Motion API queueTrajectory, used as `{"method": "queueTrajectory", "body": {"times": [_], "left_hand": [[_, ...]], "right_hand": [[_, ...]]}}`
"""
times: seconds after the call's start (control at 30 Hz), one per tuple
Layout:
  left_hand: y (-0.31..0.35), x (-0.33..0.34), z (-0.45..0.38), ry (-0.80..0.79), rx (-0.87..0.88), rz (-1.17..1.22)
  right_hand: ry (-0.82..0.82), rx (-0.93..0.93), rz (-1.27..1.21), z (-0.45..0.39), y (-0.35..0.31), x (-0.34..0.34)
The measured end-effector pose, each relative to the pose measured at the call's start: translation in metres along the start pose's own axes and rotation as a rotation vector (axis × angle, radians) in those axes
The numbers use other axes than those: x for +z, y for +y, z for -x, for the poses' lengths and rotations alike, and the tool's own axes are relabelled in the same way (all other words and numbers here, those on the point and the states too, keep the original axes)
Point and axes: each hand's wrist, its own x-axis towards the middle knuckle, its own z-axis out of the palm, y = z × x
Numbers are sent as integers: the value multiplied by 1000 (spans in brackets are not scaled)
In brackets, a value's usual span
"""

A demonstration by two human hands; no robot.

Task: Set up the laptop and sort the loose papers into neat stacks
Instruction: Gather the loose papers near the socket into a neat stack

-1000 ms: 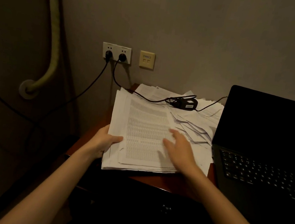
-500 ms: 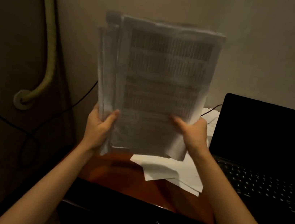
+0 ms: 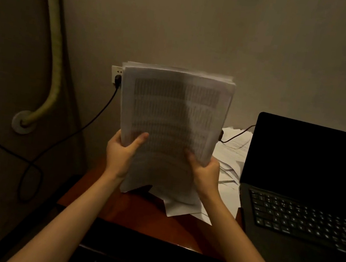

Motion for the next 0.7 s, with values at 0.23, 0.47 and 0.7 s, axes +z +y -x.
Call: {"method": "queueTrajectory", "body": {"times": [0.23,0.47,0.7], "left_hand": [[-40,-31,7,-141,-301,-129],[-37,-55,16,-260,-285,-253],[-25,-94,33,-174,-316,-212]], "right_hand": [[-41,18,98,7,26,-4],[-115,45,71,22,33,-7],[-198,92,74,46,30,25]]}}
